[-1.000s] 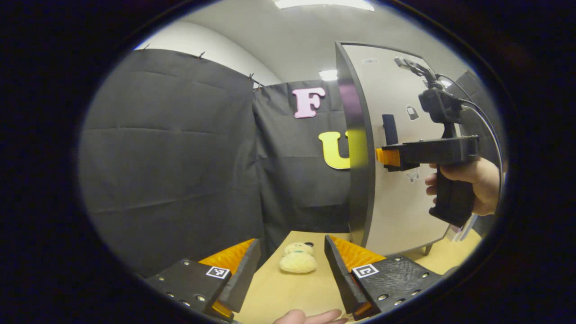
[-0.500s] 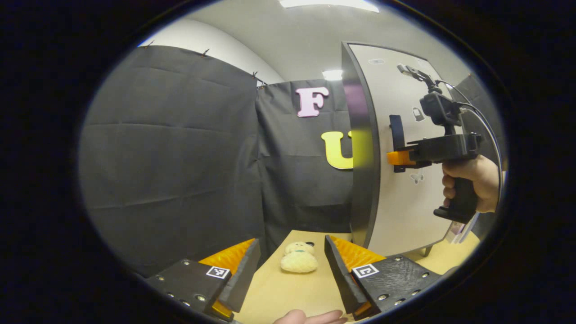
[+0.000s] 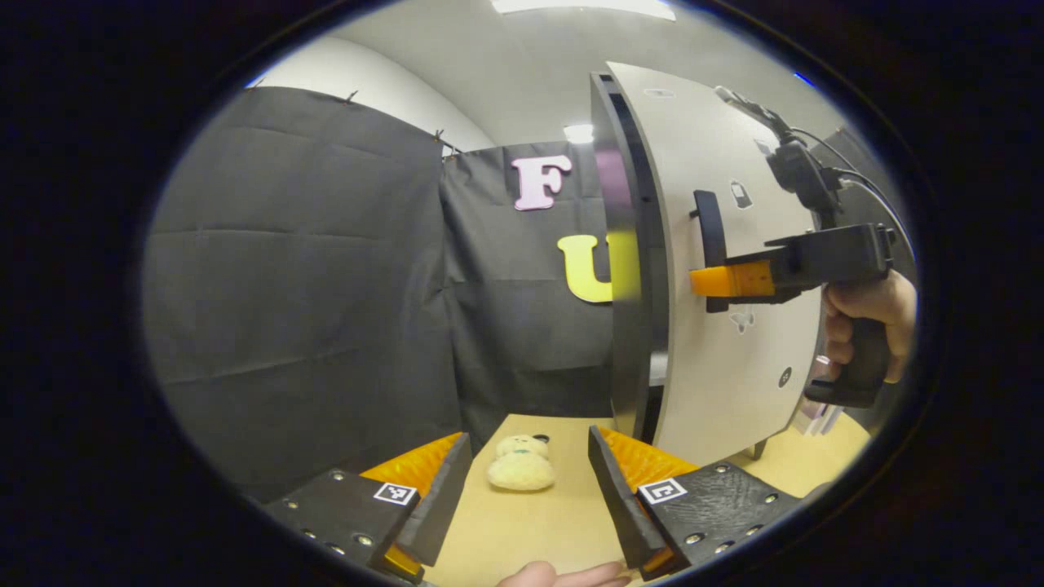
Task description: Open the cabinet door with the right hand, grasp the bottle in the cabinet with the left hand and place it on the coaster, then close the cabinet door with the right hand.
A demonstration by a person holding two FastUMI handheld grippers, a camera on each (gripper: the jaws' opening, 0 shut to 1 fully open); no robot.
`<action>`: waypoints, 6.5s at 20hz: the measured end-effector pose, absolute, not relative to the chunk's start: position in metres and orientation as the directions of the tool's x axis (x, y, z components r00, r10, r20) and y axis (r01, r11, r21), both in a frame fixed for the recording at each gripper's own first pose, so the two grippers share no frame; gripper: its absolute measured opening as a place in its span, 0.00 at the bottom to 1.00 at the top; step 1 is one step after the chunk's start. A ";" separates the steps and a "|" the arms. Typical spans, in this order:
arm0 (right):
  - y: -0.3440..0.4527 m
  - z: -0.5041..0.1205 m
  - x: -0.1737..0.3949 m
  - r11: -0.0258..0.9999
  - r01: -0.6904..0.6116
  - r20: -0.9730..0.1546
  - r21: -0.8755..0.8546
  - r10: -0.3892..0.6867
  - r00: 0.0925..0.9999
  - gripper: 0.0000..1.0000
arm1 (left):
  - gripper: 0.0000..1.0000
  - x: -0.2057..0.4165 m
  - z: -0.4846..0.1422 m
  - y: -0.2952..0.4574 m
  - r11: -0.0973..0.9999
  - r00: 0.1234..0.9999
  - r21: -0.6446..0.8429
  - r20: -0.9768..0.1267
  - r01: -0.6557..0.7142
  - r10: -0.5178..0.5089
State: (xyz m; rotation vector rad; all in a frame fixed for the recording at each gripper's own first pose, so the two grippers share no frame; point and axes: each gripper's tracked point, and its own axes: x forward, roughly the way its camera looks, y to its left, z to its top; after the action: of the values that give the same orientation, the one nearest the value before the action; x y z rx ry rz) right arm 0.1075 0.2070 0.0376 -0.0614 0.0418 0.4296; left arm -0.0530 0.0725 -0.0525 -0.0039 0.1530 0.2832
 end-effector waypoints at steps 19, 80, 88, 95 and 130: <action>0.167 0.032 0.090 0.828 -0.559 -0.062 -0.032 0.557 0.828 0.28 | 0.83 -0.119 -0.003 -0.036 0.933 0.926 0.073 -0.120 -0.353 0.359; -0.078 0.027 -0.026 0.956 0.283 -0.068 0.077 -0.278 0.958 0.85 | 0.82 0.289 -0.016 -0.177 0.992 1.000 0.122 0.020 -0.009 0.007; -0.080 0.024 -0.028 0.936 0.341 -0.077 0.084 -0.335 0.939 0.87 | 0.87 0.330 -0.016 -0.181 0.997 0.999 0.076 0.048 0.000 -0.004; -0.081 0.022 -0.027 0.937 0.335 -0.068 0.098 -0.330 0.942 0.86 | 0.74 0.322 -0.003 -0.180 0.999 0.997 0.046 0.080 -0.001 -0.002; -0.091 -0.113 -0.064 0.997 -0.068 -0.275 0.033 0.075 0.958 0.86 | 0.68 -0.009 -0.030 -0.105 0.927 0.929 0.066 0.046 -0.369 0.367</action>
State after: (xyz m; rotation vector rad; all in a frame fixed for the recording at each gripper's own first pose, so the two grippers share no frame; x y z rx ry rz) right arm -0.0643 -0.0909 -0.1127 0.0235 0.2801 0.0727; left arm -0.0089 -0.1046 -0.0300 0.0739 -0.0330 0.3774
